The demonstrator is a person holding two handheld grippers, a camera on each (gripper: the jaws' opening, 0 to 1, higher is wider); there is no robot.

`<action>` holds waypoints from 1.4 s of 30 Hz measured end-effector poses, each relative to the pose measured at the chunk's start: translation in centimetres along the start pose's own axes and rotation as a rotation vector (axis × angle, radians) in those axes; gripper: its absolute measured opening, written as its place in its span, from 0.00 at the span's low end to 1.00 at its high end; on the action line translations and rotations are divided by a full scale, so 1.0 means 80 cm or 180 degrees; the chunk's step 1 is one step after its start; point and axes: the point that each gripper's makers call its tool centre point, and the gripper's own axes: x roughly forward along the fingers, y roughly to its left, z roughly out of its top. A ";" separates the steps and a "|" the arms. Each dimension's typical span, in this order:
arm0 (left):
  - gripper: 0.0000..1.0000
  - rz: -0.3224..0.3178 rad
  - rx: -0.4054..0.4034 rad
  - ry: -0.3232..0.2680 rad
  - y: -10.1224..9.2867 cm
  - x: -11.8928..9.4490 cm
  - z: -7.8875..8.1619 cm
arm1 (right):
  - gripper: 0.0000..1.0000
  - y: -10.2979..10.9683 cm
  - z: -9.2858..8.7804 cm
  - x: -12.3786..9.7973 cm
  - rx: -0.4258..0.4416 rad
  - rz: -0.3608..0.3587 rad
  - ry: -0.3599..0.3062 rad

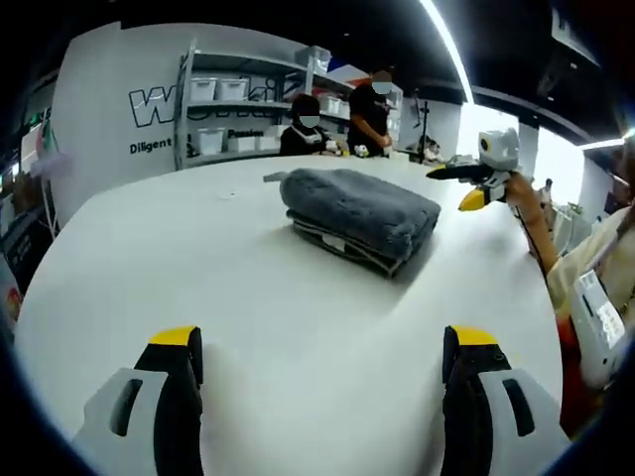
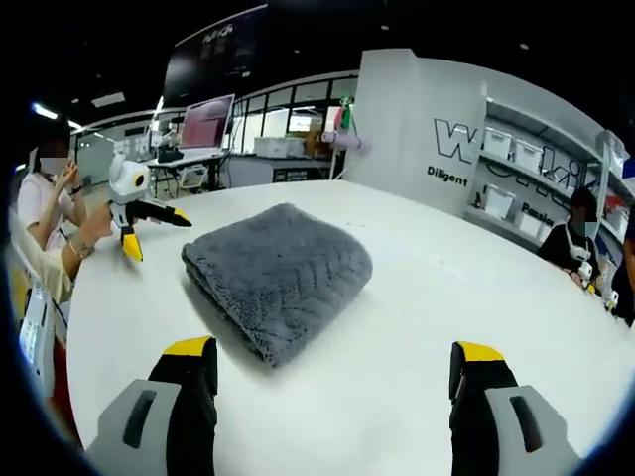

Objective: Fold the towel on the table until its edges align and the towel forms a compact rectangular stack.

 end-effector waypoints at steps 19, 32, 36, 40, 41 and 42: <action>0.99 0.0003 0.0007 -0.0186 0.002 -0.007 0.016 | 0.99 -0.001 -0.009 0.010 0.0018 0.0034 0.0096; 0.99 -0.0021 0.0023 -0.0237 0.001 -0.008 0.019 | 0.99 -0.001 -0.017 0.017 0.0023 0.0045 0.0197; 0.99 -0.0033 0.0028 -0.0247 0.000 -0.008 0.020 | 0.99 -0.002 -0.019 0.019 0.0006 0.0034 0.0220; 0.99 -0.0040 0.0033 -0.0245 -0.001 -0.008 0.020 | 0.99 -0.002 -0.021 0.020 -0.0031 0.0014 0.0254; 0.99 -0.0041 0.0033 -0.0245 -0.001 -0.007 0.020 | 0.99 -0.003 -0.021 0.020 -0.0029 0.0014 0.0258; 0.99 -0.0042 0.0034 -0.0245 -0.001 -0.007 0.020 | 0.99 -0.003 -0.021 0.020 -0.0030 0.0017 0.0263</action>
